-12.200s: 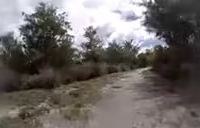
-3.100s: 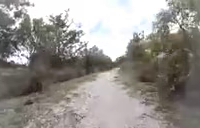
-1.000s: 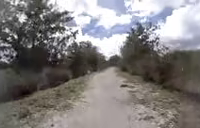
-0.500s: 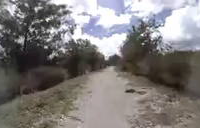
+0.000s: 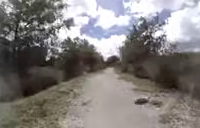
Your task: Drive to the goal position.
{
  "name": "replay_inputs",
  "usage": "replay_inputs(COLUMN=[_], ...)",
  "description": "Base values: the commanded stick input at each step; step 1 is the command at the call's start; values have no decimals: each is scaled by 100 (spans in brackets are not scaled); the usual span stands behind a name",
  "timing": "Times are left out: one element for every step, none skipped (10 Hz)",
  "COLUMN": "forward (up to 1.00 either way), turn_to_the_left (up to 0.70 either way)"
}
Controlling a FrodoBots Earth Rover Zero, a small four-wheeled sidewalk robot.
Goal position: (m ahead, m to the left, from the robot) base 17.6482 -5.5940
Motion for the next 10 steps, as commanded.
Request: replay_inputs(forward=[100, 100, 100, 100, 100, 100, 100, 100, 100, 100], turn_to_the_left=[27, 0, 0, 0, 0, 0, 0, -1, -15, -33])
